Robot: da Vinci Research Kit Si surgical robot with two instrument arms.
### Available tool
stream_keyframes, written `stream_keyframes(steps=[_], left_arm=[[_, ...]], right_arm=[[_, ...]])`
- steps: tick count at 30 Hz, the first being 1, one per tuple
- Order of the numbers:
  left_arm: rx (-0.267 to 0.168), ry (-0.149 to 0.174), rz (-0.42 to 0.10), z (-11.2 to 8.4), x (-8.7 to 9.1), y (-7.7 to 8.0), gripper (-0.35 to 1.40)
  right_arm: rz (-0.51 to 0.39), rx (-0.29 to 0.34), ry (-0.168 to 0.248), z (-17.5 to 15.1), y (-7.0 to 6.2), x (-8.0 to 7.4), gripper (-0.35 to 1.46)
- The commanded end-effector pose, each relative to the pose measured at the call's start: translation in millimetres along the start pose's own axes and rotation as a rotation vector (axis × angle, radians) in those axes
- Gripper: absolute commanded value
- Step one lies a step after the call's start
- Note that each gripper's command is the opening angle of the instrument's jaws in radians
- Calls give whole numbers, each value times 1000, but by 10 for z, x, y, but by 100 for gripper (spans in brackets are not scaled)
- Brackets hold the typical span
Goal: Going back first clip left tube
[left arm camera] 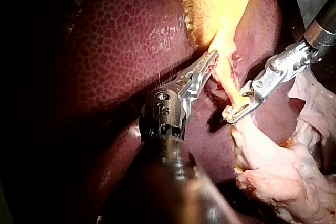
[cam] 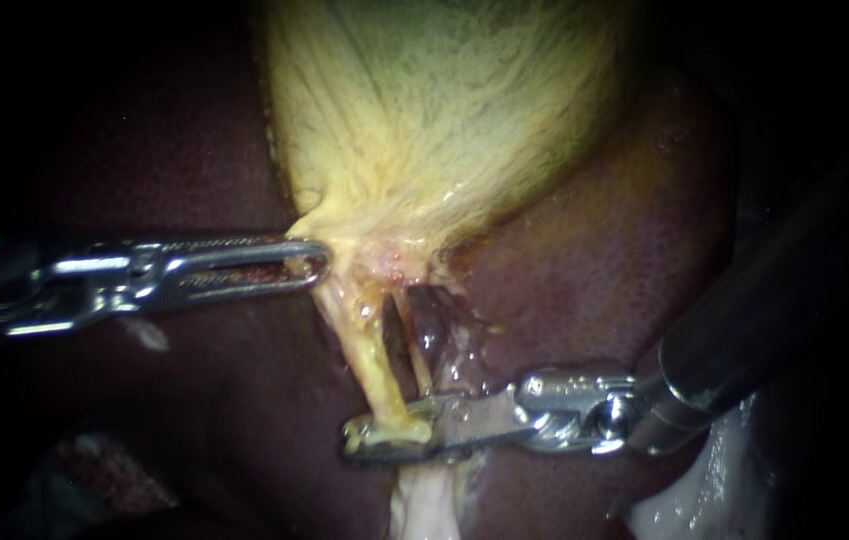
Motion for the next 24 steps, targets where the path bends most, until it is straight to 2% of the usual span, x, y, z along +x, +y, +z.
stream_keyframes(steps=[1, 8, 11, 14, 20, 24], left_arm=[[1, 0, 0, -1, 0, 0, -35], [1, 1, 0, -1, 0, 0, -35], [1, 1, -5, -2, 0, 0, -35], [1, 1, -5, -3, 0, 0, -35], [-1, 0, -5, -6, 1, -1, -35], [-2, 0, -5, -8, 1, -3, -35]], right_arm=[[0, 0, 1, 0, 0, 0, -35], [1, 0, 1, 0, 0, 1, -35], [7, 5, 28, 0, 0, 4, 10], [-22, 3, 63, 0, 1, 8, 41], [-172, -48, 99, 4, 5, 12, 58], [-274, -125, 112, -4, 9, 18, 60]])
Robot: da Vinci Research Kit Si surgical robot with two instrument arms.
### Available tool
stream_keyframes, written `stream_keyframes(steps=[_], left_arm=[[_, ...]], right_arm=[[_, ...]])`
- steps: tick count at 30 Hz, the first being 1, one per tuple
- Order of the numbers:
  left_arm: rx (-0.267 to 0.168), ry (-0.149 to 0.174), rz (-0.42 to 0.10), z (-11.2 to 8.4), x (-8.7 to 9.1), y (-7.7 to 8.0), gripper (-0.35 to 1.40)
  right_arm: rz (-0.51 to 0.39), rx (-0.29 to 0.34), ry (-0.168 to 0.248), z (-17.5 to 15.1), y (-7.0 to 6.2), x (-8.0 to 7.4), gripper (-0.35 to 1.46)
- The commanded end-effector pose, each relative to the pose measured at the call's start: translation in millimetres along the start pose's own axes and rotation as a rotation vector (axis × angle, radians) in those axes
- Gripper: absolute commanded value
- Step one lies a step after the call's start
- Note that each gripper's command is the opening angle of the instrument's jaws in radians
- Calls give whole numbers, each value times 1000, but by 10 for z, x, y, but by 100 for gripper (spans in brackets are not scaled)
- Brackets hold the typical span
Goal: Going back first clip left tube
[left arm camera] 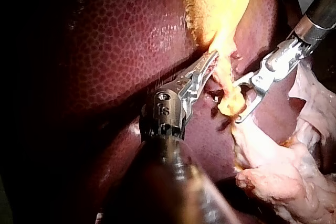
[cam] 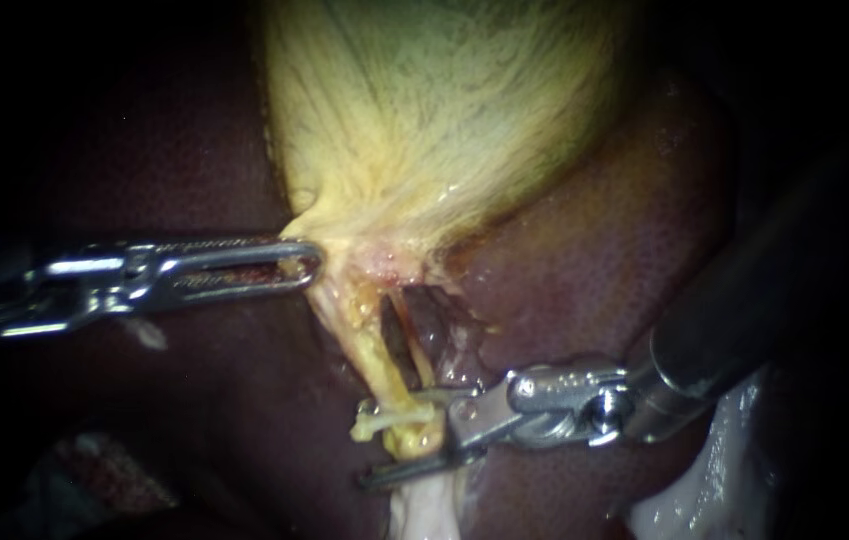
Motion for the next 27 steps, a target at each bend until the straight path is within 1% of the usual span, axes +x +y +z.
stream_keyframes(steps=[1, 6, 9, 12, 18, 20, 22, 27], left_arm=[[0, 0, 1, -1, 0, 0, -35], [0, 0, 1, -2, 0, -1, -35], [0, 0, 1, -3, 0, 0, -35], [1, 0, 1, -3, 0, 0, -35], [1, 1, 2, -4, 1, 2, -35], [2, 1, -3, -4, 2, 4, -35], [2, 1, -3, -3, 3, 5, -35], [2, 0, -8, -1, 5, 10, -35]], right_arm=[[-26, -8, -1, -5, 2, 4, 60], [-103, -30, -2, -21, 8, 14, 60], [-111, -30, -1, -28, 9, 16, 60], [-112, -26, -1, -35, 7, 14, 60], [-115, -9, 2, -64, -7, 12, 60], [-112, -1, 4, -81, -10, 16, 60], [-136, 3, 6, -99, -12, 23, 60], [-191, -20, 5, -136, -11, 40, 60]])
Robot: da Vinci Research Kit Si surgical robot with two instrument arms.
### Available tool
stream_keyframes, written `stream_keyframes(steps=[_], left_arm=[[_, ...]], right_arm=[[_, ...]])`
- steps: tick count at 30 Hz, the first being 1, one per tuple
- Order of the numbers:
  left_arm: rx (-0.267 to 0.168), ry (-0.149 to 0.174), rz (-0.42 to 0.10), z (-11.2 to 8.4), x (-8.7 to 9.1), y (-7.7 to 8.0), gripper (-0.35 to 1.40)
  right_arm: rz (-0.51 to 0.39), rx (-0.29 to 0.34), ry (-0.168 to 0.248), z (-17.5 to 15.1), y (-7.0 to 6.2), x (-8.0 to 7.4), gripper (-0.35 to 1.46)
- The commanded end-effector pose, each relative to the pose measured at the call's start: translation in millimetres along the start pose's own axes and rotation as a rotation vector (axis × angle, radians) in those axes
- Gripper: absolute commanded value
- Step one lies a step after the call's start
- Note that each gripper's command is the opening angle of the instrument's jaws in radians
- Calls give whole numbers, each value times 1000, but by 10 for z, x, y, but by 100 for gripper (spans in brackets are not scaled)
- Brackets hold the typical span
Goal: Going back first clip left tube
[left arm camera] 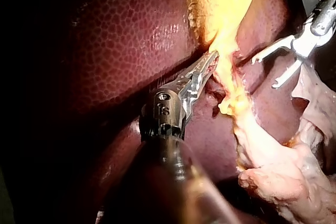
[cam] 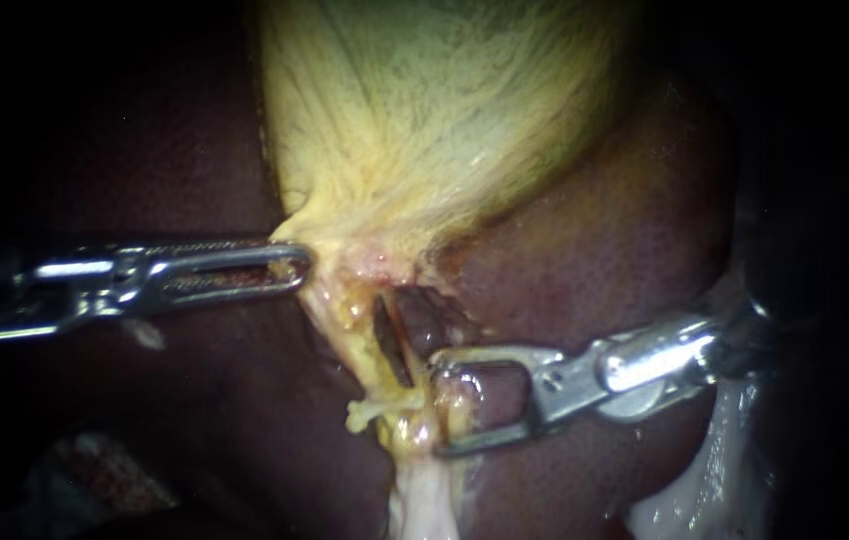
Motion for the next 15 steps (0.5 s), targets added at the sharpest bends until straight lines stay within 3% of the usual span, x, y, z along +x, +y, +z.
stream_keyframes(steps=[1, 15], left_arm=[[1, 0, -1, 0, 0, 1, -35], [-3, -2, 1, 5, 3, 7, -35]], right_arm=[[-15, -2, -4, -6, 1, 3, 60], [-153, -63, -21, -51, 6, 29, 60]])
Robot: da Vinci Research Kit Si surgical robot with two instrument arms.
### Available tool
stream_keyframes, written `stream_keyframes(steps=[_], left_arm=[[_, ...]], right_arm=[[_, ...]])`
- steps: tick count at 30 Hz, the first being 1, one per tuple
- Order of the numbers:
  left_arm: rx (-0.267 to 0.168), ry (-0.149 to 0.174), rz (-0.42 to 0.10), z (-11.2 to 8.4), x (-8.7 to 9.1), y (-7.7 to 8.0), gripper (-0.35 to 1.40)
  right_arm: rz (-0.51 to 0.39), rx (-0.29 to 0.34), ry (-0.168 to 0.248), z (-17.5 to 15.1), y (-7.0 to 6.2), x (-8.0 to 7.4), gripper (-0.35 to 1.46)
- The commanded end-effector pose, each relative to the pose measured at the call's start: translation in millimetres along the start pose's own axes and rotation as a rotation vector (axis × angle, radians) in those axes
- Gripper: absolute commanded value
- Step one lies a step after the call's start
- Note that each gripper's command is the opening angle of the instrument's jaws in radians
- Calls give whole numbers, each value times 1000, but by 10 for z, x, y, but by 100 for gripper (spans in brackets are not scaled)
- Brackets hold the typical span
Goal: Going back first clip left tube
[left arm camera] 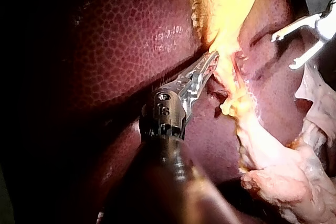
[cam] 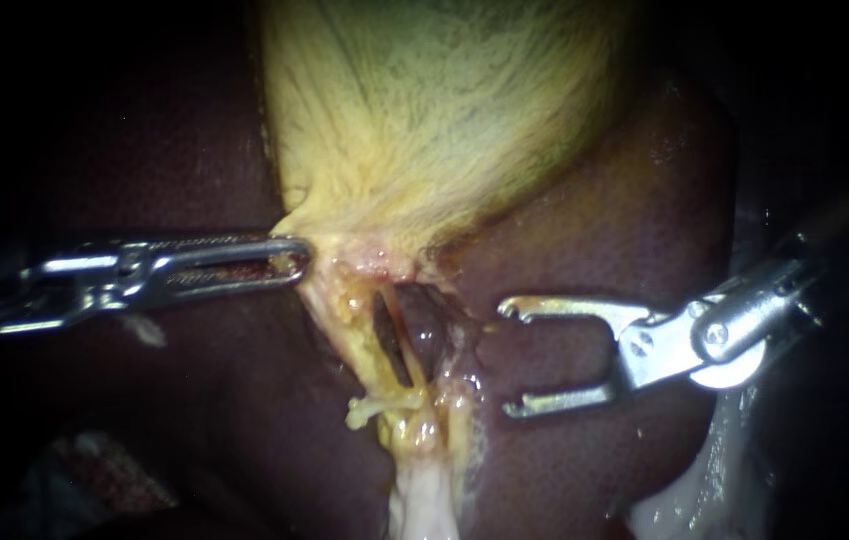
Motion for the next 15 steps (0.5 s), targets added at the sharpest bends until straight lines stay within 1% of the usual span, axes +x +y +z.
stream_keyframes(steps=[1, 4, 7, 10, 15], left_arm=[[-1, 0, 1, 1, 0, 0, -35], [-3, -1, 2, 5, 3, 0, -35], [-10, -5, 5, 13, 9, 2, -35], [-5, -8, 9, 25, 16, 5, -35], [0, 1, 14, 46, 25, 8, -35]], right_arm=[[-1, -1, -1, -1, 0, 0, 60], [-7, 0, -1, -3, 0, 0, 60], [-7, 0, -1, -4, 0, -1, 60], [-7, 0, -1, -4, 0, -1, 60], [-8, 0, -1, -5, -1, -2, 60]])
